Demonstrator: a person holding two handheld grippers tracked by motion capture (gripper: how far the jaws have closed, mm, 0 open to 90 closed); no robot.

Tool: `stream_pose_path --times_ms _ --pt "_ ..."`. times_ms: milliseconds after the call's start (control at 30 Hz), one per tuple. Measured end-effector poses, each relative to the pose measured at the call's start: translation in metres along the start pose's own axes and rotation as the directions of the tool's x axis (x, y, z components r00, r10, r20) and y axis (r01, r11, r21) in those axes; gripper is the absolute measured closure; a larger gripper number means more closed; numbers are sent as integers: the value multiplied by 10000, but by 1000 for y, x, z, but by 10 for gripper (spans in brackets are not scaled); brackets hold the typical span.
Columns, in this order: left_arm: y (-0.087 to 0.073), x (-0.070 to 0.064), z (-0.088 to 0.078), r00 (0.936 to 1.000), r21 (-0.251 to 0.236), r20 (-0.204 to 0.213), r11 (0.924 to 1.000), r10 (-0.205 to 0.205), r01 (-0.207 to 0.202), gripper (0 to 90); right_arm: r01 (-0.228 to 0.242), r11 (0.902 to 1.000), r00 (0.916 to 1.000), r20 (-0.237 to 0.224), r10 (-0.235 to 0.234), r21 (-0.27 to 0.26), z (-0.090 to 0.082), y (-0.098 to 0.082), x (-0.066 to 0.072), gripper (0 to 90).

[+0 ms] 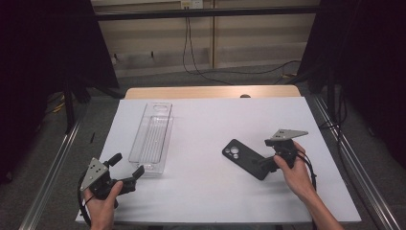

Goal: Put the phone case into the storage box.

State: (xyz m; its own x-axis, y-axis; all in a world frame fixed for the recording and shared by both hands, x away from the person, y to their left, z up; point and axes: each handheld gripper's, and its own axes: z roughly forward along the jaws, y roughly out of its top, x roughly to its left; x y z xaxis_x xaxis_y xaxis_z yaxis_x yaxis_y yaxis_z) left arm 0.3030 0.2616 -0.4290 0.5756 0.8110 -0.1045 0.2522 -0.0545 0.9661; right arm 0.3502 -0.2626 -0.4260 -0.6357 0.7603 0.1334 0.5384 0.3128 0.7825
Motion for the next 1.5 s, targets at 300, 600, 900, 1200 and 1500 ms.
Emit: stream_pose_path --times_ms 300,600,900,1200,1500 --pt "0 1 -1 10000 -2 1 10000 20 -20 32 -79 9930 9986 -507 139 1178 17 12 -1 30" --pt "0 1 -1 10000 16 31 10000 17 -17 32 157 9661 9982 -607 -1 2577 31 16 -4 46" --pt "0 0 0 10000 -21 43 10000 -50 50 32 338 9425 9985 -519 -175 3324 37 21 -9 48" --pt "0 1 0 10000 -7 39 10000 -23 23 32 653 9131 9960 -823 -349 4025 50 25 -4 65" --pt "0 1 0 10000 32 31 10000 7 -7 32 938 8843 9950 -729 -678 4574 58 25 1 24"
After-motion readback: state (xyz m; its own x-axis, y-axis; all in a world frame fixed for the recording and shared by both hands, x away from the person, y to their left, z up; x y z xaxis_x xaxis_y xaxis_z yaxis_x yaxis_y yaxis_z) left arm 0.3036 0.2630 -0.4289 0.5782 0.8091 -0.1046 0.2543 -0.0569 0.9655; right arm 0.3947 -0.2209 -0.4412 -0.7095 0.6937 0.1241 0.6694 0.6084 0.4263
